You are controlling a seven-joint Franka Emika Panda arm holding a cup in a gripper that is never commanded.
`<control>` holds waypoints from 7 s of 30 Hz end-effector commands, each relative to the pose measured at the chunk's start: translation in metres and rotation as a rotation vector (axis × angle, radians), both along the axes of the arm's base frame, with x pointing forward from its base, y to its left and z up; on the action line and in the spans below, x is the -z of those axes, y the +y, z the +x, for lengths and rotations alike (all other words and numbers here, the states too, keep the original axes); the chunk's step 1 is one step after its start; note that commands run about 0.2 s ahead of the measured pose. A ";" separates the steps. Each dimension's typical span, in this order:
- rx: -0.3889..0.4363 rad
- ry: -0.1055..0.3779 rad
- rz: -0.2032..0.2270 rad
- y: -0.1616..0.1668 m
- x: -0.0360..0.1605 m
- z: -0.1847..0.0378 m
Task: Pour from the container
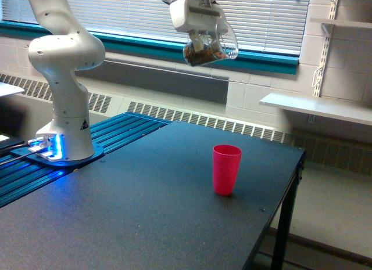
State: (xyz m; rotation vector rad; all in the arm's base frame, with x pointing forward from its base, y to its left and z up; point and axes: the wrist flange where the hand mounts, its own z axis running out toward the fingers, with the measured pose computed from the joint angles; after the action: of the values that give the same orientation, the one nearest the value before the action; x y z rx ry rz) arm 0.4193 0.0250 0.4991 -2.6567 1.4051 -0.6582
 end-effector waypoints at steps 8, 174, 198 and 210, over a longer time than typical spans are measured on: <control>0.079 0.040 0.015 0.021 0.028 0.000; -0.058 0.397 -0.217 0.064 0.155 0.050; -0.037 0.418 -0.231 0.062 0.161 0.041; -0.027 0.435 -0.242 0.064 0.165 0.044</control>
State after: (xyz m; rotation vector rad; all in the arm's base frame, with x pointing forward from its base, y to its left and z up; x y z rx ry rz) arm 0.4604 0.0860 0.3327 -3.1503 1.4311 -0.2536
